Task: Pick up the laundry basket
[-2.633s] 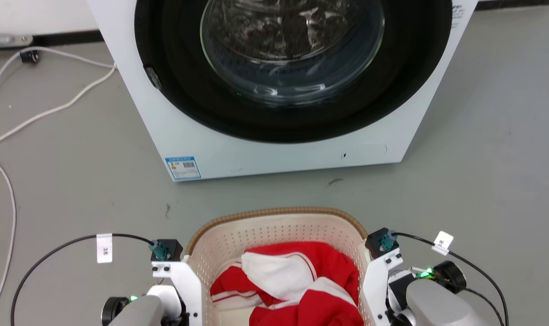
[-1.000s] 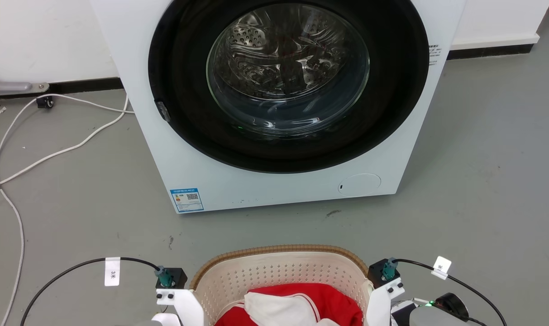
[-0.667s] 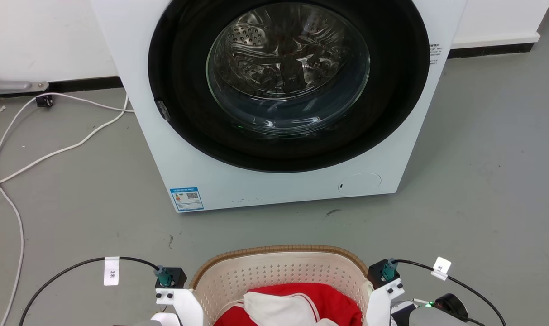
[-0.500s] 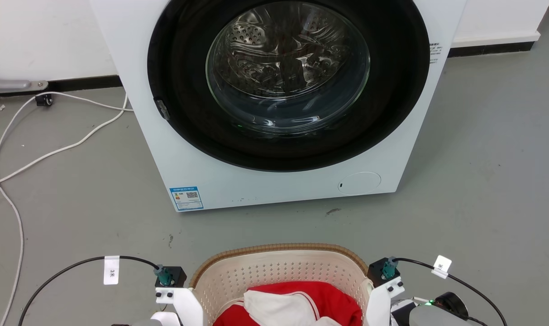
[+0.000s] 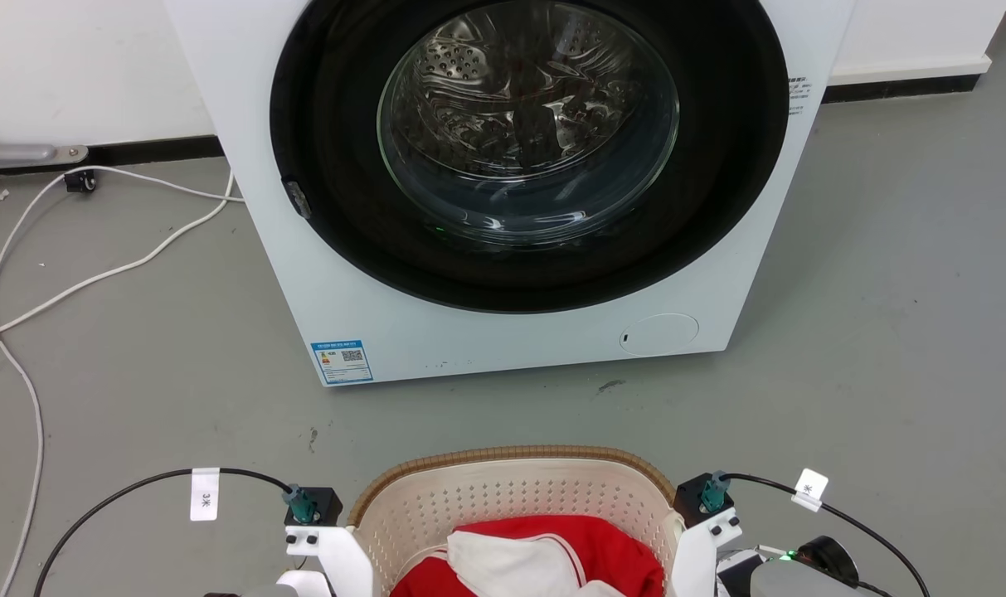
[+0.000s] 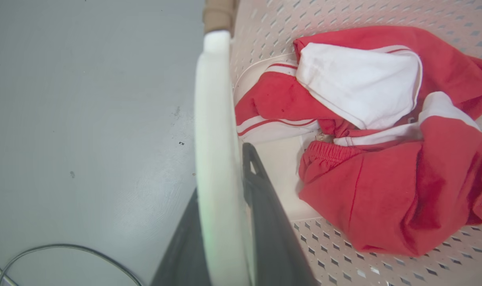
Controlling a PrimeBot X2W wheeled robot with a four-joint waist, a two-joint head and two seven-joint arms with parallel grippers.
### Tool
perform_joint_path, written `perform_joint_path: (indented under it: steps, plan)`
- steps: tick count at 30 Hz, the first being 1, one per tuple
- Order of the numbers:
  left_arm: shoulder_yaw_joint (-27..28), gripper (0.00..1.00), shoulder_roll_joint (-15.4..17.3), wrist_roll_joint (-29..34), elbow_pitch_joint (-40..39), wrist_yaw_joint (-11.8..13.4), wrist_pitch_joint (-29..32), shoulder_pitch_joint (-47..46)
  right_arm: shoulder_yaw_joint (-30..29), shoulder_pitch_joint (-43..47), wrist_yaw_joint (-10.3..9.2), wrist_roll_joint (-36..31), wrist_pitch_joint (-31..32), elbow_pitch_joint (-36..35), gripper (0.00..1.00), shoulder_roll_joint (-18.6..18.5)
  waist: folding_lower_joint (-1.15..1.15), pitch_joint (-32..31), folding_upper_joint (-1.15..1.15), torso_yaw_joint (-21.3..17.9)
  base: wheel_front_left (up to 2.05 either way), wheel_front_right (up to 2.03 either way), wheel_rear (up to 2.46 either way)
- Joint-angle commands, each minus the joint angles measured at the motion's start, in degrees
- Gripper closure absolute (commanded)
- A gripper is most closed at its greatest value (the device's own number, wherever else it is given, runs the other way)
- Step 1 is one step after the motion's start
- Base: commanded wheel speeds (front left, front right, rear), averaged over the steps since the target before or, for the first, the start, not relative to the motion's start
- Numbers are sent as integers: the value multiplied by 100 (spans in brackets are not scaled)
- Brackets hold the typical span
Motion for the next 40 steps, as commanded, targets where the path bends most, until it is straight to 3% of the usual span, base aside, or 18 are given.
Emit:
perform_joint_path:
  steps: [1,40]
  plan:
    - [-38,100,23,-33,-20,-22,-62,-108,63,-59,20,-2,-2,10,100,4,0,0,0,1,0,0,0]
    - [-464,100,19,-435,39,-23,-156,-150,275,-53,20,233,-44,49,100,-19,0,-20,0,31,0,0,0]
